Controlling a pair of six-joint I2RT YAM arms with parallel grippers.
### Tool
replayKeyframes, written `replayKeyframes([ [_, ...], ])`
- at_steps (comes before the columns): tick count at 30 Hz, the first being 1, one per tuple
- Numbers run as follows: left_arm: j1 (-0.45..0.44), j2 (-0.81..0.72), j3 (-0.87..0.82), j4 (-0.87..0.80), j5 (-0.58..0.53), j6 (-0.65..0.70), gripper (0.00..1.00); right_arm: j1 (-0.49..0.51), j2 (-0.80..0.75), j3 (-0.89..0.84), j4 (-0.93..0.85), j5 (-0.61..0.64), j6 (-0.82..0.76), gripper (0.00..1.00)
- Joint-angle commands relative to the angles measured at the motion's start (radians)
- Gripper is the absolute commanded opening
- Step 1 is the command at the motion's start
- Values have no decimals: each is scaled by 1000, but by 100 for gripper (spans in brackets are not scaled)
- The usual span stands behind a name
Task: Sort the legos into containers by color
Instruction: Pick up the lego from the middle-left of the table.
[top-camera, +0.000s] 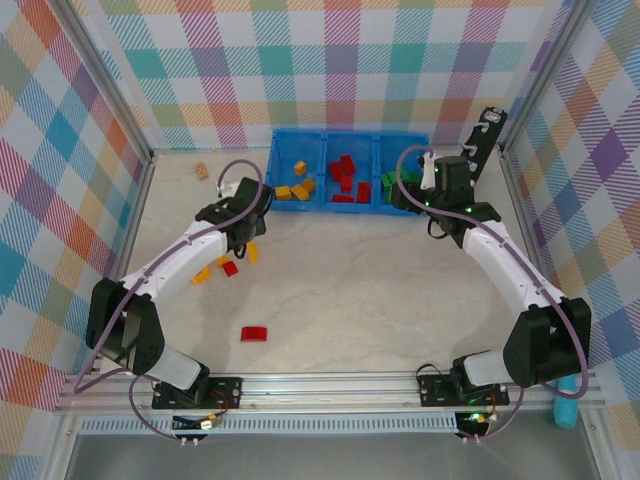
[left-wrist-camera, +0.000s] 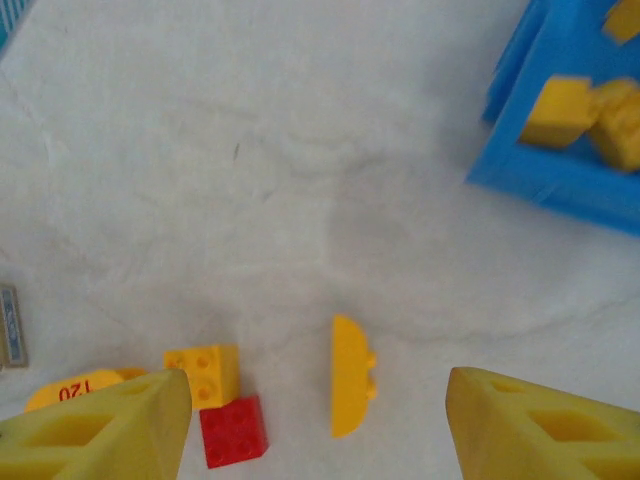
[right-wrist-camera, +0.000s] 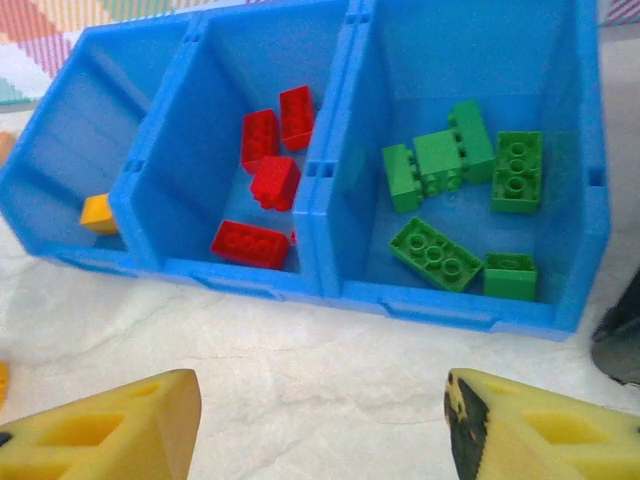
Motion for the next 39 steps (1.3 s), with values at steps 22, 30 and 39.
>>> replayKeyframes([
  [22,22,356,-19,156,121,-76,64,53,-48,-71,-73,-14,-16,72],
  [30,30,396,-1,167,143,-91,48,54,-27,-48,-86,13,-48,72],
  [39,37,355,60,162,145,-79,29,53,-7,-39,-90,33,-60,73],
])
